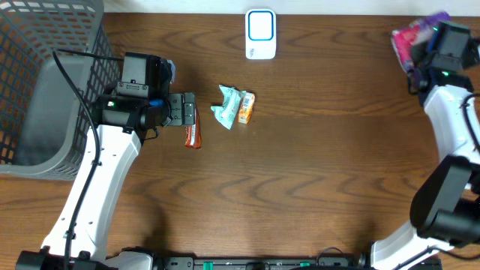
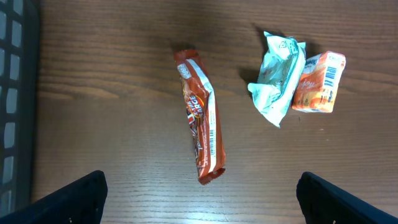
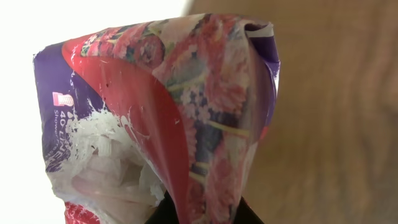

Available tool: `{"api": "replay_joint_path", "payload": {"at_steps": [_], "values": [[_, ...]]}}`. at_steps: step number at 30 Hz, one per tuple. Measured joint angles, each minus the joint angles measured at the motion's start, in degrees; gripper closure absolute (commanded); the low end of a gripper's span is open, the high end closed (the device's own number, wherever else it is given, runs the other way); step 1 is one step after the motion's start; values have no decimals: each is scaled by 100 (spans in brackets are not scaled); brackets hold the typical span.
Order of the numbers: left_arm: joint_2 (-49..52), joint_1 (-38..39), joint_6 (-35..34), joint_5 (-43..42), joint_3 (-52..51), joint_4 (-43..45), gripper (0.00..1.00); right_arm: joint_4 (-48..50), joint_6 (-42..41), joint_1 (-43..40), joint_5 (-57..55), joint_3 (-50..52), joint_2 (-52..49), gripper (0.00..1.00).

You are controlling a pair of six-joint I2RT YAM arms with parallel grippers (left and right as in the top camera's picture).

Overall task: Scan the item barcode
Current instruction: 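Carry the purple package to the right and set it down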

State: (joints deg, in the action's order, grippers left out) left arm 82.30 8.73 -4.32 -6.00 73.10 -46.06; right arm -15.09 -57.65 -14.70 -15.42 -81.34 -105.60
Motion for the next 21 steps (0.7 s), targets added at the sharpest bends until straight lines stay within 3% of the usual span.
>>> {"api": "replay_joint_path", "payload": {"at_steps": [2, 3, 5, 9, 10, 11, 15, 17, 21], "values": [[0, 0, 0, 0, 0, 0, 2, 22, -208, -212, 44, 0, -232, 98], [0, 0, 0, 0, 0, 0, 2, 59, -310, -291, 85, 0, -356, 95], [0, 0, 0, 0, 0, 0, 2, 186, -553, -422, 197, 0, -623, 78], [0, 0, 0, 0, 0, 0, 2, 693, -634, -496, 380, 9, -1134, 72], [0, 0, 0, 0, 0, 0, 2, 804, -516, -511, 426, 9, -1283, 61], [0, 0, 0, 0, 0, 0, 2, 826, -492, -516, 428, 9, -1318, 44], [0, 0, 0, 0, 0, 0, 2, 874, 168, -706, 647, 13, -1384, 25], [0, 0, 0, 0, 0, 0, 2, 874, 520, -914, 994, 13, -1300, 20], [0, 0, 0, 0, 0, 0, 3, 855, 951, -1311, 2070, 20, -922, 19]]}}
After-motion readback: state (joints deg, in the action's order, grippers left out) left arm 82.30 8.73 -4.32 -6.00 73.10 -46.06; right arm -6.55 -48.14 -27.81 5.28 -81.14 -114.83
